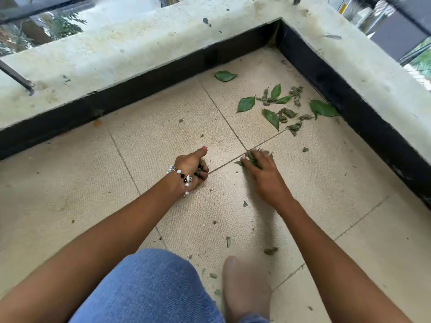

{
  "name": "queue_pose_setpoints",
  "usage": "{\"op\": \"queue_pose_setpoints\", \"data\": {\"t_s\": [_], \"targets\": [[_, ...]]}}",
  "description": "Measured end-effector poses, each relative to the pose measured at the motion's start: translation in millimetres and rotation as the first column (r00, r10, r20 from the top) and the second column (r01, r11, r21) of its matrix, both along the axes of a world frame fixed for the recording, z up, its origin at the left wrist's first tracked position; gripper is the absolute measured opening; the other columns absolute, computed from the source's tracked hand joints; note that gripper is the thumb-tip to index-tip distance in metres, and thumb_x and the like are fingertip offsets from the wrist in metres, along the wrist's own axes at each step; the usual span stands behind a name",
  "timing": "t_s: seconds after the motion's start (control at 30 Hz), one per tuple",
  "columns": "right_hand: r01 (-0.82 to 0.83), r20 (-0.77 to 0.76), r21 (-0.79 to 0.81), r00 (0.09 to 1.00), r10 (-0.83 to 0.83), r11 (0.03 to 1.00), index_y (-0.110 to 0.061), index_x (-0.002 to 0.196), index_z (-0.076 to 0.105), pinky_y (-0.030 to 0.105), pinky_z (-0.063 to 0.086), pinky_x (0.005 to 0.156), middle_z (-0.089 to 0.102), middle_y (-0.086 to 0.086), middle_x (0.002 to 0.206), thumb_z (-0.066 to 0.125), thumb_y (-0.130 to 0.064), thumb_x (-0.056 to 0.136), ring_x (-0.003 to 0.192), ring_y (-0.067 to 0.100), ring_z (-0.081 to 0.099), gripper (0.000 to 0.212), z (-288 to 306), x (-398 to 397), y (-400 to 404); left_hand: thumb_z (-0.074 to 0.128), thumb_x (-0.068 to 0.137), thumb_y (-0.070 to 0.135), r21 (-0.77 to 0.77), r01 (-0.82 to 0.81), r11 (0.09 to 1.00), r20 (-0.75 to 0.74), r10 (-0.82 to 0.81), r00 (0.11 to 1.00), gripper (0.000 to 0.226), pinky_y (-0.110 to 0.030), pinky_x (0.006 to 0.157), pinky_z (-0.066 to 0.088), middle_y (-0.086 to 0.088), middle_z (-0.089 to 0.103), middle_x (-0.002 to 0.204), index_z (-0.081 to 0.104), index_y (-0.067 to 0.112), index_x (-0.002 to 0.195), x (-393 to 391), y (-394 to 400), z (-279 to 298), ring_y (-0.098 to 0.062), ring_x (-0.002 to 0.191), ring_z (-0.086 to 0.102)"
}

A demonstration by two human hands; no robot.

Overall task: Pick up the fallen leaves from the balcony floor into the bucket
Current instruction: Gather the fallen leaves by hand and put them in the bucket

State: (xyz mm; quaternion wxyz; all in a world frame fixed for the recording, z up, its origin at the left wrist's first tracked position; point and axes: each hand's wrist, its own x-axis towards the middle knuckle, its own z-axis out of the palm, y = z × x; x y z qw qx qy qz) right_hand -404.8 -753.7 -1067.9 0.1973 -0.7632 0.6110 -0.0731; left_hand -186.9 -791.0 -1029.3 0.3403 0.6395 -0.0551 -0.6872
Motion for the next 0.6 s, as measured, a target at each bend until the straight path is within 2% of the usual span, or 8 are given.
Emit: {"op": "queue_pose_setpoints", "data": {"t_s": [0.07, 0.13, 0.23, 0.3, 0.4, 0.47, 0.53, 0.6], "targets": [[0.023, 0.007, -0.071, 1.000, -0.022, 0.997, -0.013, 0.137, 0.054, 0.041, 0.021, 0.116, 0.038, 0.016, 0.150, 0.057, 0.009, 0.089, 0.142, 0.038, 0.028, 0.053, -1.7, -0.1, 14.1, 0.067, 0.091, 0.017, -0.008, -0.011, 1.000, -0.012, 0.011, 1.000, 0.020, -0.015, 0.035, 0.029, -0.009, 0.045, 0.059, 0.053, 0.007, 0.081, -3.9, 3.1, 3.2, -0.011, 0.034, 0.042], [0.064, -0.020, -0.073, 0.998, -0.065, 0.995, -0.007, 0.132, 0.059, 0.041, 0.037, 0.109, 0.050, 0.016, 0.140, 0.057, 0.007, 0.090, 0.132, 0.035, 0.041, 0.044, 1.4, -2.7, 23.4, 0.066, 0.092, 0.017, -0.026, -0.024, 0.999, -0.016, 0.024, 1.000, 0.021, -0.015, 0.034, 0.031, -0.008, 0.046, 0.060, 0.052, 0.006, 0.080, -7.3, 5.6, 6.1, -0.011, 0.034, 0.045], [0.025, -0.174, -0.099, 0.984, -0.042, 0.995, -0.006, 0.113, 0.069, 0.039, 0.053, 0.074, 0.066, 0.010, 0.114, 0.068, 0.003, 0.082, 0.103, 0.031, 0.053, 0.032, 4.5, -8.0, 26.0, 0.063, 0.094, 0.018, -0.054, -0.057, 0.997, -0.016, 0.056, 0.998, 0.021, -0.015, 0.034, 0.033, -0.009, 0.049, 0.062, 0.051, 0.004, 0.084, -9.5, 7.7, 11.4, -0.011, 0.036, 0.049], [0.033, -0.158, -0.165, 0.986, -0.060, 0.986, -0.008, 0.093, 0.075, 0.028, 0.045, 0.062, 0.071, 0.006, 0.090, 0.076, 0.005, 0.071, 0.082, 0.028, 0.056, 0.026, 6.7, -11.8, 24.0, 0.060, 0.095, 0.017, -0.060, -0.068, 0.996, -0.003, 0.068, 0.998, 0.019, -0.016, 0.035, 0.033, -0.011, 0.052, 0.066, 0.051, 0.002, 0.088, -8.6, 9.0, 15.3, -0.011, 0.037, 0.050], [0.272, 0.162, -0.070, 0.952, -0.259, 0.960, -0.008, 0.095, 0.077, 0.022, 0.044, 0.073, 0.075, 0.006, 0.089, 0.070, 0.002, 0.080, 0.079, 0.018, 0.063, 0.019, 29.1, -1.0, 20.8, 0.056, 0.098, 0.014, -0.064, -0.009, 0.998, 0.020, 0.011, 1.000, 0.018, -0.018, 0.036, 0.041, -0.019, 0.061, 0.074, 0.055, -0.004, 0.100, -6.7, 13.9, 21.6, -0.016, 0.044, 0.058], [0.490, 0.441, 0.124, 0.752, -0.491, 0.863, -0.009, 0.097, 0.077, 0.014, 0.049, 0.075, 0.076, 0.005, 0.090, 0.071, -0.001, 0.081, 0.075, 0.006, 0.065, 0.019, 47.2, 13.8, 19.1, 0.052, 0.099, 0.013, -0.049, 0.046, 0.998, -0.021, -0.047, 0.999, 0.021, -0.026, 0.048, 0.054, -0.025, 0.067, 0.089, 0.056, -0.006, 0.107, -7.9, 19.2, 26.5, -0.025, 0.062, 0.067], [0.515, 0.595, 0.239, 0.592, -0.543, 0.823, -0.009, 0.097, 0.077, 0.011, 0.051, 0.068, 0.075, 0.003, 0.085, 0.074, -0.001, 0.079, 0.066, 0.001, 0.066, 0.020, 62.5, 34.0, 17.6, 0.045, 0.102, 0.020, -0.040, 0.099, 0.994, -0.067, -0.102, 0.993, 0.028, -0.040, 0.072, 0.059, -0.026, 0.066, 0.106, 0.057, -0.004, 0.110, -12.8, 21.8, 31.2, -0.035, 0.085, 0.068], [0.450, 0.638, 0.233, 0.598, -0.485, 0.862, -0.008, 0.097, 0.077, 0.010, 0.050, 0.065, 0.075, 0.004, 0.085, 0.073, 0.001, 0.079, 0.064, -0.002, 0.066, 0.021, 74.3, 54.9, 15.9, 0.036, 0.105, 0.031, -0.042, 0.105, 0.994, -0.105, -0.109, 0.988, 0.039, -0.052, 0.082, 0.053, -0.025, 0.063, 0.110, 0.059, -0.001, 0.110, -22.1, 19.6, 39.9, -0.038, 0.093, 0.064]]}}
